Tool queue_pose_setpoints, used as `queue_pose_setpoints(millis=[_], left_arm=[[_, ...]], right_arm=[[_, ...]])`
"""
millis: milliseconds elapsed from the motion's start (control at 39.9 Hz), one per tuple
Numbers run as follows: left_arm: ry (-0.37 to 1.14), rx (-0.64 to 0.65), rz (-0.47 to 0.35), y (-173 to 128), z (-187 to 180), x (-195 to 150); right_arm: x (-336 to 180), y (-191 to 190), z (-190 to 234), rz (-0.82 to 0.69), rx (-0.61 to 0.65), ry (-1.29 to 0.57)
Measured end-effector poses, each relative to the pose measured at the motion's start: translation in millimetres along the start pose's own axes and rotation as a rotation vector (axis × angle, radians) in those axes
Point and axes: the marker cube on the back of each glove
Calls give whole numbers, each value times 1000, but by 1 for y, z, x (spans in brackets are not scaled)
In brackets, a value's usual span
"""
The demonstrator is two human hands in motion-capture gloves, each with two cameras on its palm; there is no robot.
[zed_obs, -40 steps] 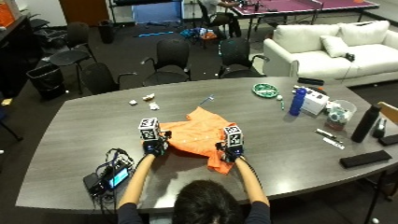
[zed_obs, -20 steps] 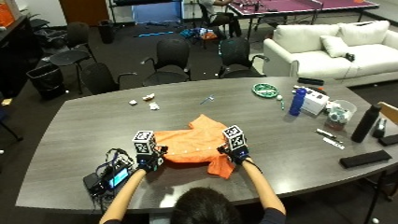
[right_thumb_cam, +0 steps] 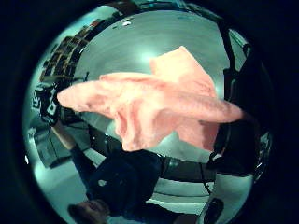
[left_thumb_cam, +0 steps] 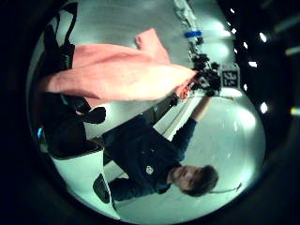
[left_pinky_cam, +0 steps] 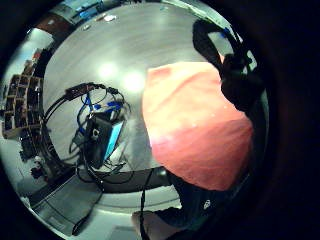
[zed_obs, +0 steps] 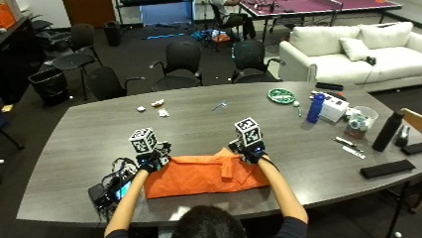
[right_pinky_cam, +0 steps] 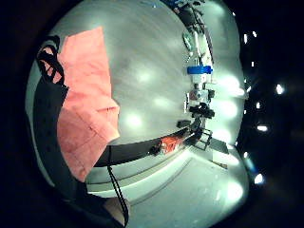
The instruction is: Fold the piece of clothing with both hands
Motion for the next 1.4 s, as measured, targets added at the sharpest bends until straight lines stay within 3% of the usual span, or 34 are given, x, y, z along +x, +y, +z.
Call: queue_pose_setpoints(millis=[125,225,351,551,776,927,1102,1252,1402], left_arm=[[-32,-206,-273,-44,38,-18],[-20,-213,-342,-58,55,-30],[-21,-60,-267,-42,47,-23],[-25,93,-93,-6,58,-3],[-89,152,-94,-8,123,-14],[-106,129,-98,-13,147,-19],[-104,46,-189,-15,156,-23],[-133,77,-205,-19,153,-24],[-116,116,-149,-25,151,-18]], right_arm=[[-14,-48,25,139,-100,57],[-12,-57,37,144,-100,118],[6,-32,33,215,-126,92],[33,28,56,355,-430,-101],[65,35,127,346,-451,-356],[69,24,145,382,-365,-399],[65,18,145,395,-355,-363],[58,18,148,397,-407,-354],[68,11,148,401,-320,-376]])
